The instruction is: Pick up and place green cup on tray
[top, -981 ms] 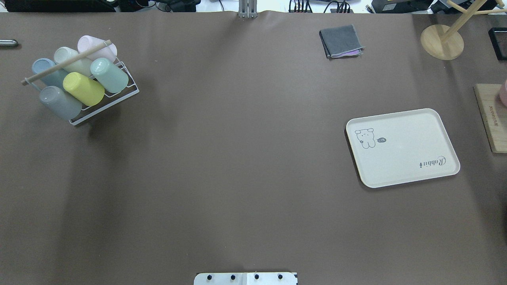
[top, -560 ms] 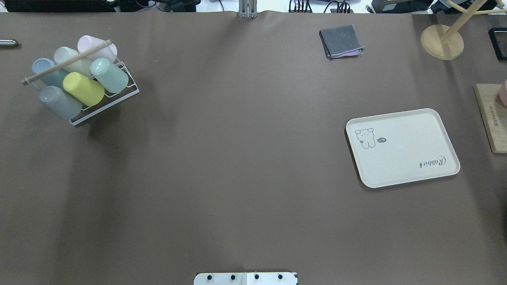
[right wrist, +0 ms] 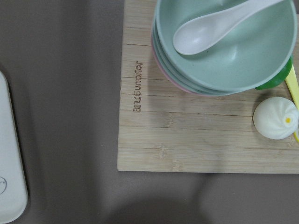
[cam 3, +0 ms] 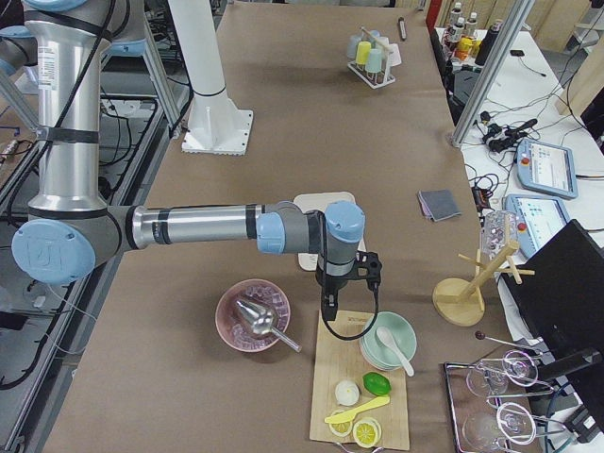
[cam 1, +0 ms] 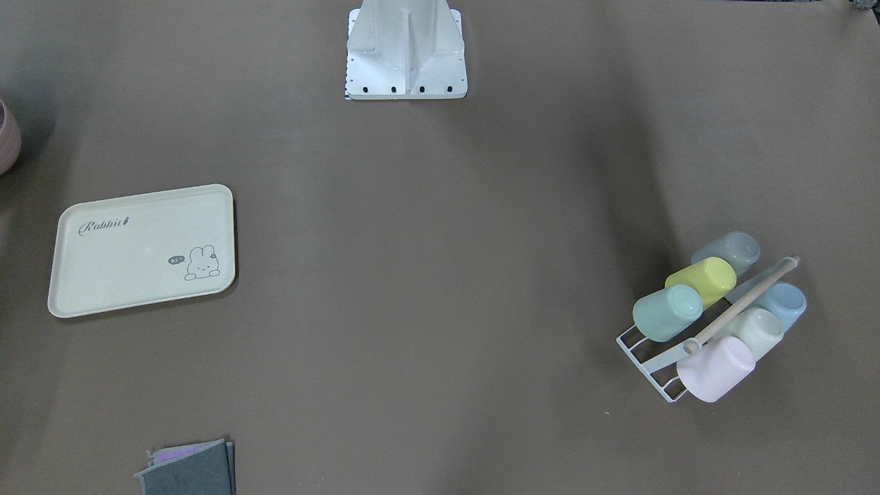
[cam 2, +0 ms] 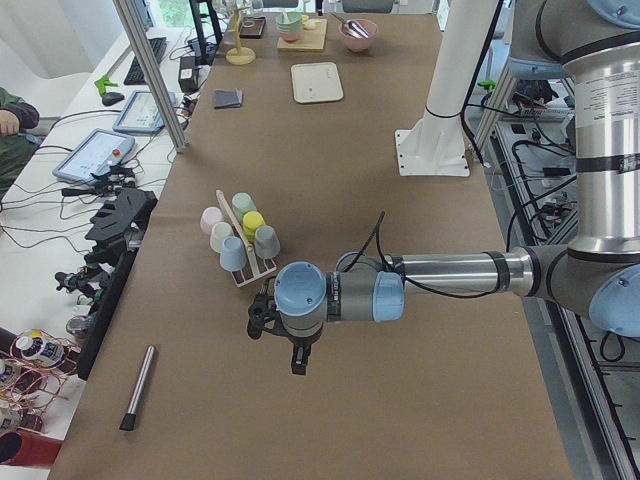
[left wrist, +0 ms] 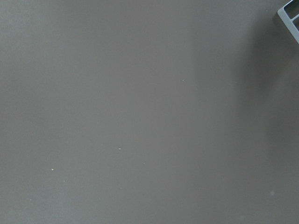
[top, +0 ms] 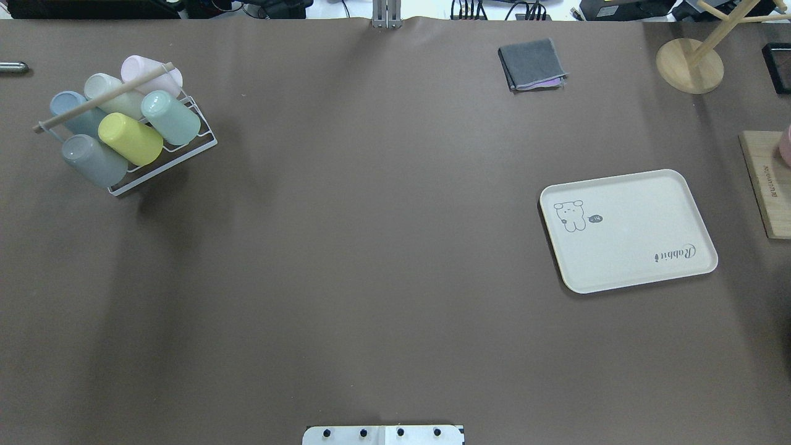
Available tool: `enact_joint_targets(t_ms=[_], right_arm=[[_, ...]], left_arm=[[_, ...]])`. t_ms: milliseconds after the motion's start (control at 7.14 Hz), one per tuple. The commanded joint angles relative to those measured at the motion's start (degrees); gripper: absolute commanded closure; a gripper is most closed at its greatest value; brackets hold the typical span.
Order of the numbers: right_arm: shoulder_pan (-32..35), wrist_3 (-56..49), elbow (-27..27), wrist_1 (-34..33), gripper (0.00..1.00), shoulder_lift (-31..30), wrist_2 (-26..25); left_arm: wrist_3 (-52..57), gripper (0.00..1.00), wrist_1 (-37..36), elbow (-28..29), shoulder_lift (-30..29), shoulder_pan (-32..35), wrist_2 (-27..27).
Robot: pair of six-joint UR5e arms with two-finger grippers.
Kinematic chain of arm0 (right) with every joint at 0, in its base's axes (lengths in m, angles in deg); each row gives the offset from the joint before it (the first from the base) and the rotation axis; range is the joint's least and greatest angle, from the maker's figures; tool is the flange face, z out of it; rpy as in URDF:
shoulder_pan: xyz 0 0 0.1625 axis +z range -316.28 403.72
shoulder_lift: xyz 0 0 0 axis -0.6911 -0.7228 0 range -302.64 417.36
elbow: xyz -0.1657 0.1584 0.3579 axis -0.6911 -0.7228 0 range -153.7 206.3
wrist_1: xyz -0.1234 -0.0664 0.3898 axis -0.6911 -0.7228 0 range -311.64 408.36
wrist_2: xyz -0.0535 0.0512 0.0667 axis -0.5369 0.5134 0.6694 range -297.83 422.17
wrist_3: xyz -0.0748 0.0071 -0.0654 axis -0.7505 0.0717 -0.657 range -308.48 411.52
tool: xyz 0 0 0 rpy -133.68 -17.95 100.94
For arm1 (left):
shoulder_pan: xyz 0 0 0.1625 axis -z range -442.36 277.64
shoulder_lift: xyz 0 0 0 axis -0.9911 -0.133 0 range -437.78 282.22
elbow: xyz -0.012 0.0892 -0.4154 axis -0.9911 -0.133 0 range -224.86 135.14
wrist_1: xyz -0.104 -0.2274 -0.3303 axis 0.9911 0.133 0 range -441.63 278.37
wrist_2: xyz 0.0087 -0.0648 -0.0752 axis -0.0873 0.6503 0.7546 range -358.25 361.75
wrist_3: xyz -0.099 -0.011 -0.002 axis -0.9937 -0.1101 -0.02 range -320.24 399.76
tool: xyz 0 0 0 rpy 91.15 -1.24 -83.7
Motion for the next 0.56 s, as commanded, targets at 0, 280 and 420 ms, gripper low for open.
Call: enact_joint_targets(t_ms=[0, 280, 420], right_arm=[[-0.7, 0.0, -0.1, -3.4, 0.0, 2.4, -0.1], [-0.9, 0.2, -0.2, -3.5, 0.0, 2.7, 0.0], [-1.2, 0.9, -0.1, -3.5, 0.0, 3.9, 0.0]], left_arm=[[0.1, 0.01, 0.0, 0.2, 0.0, 0.0, 0.0], [-0.1, 0.01, -0.4, 0.0, -0.5, -0.1, 0.3], [-0.1, 0.01, -0.5, -0.1, -0.9, -0.1, 0.4]])
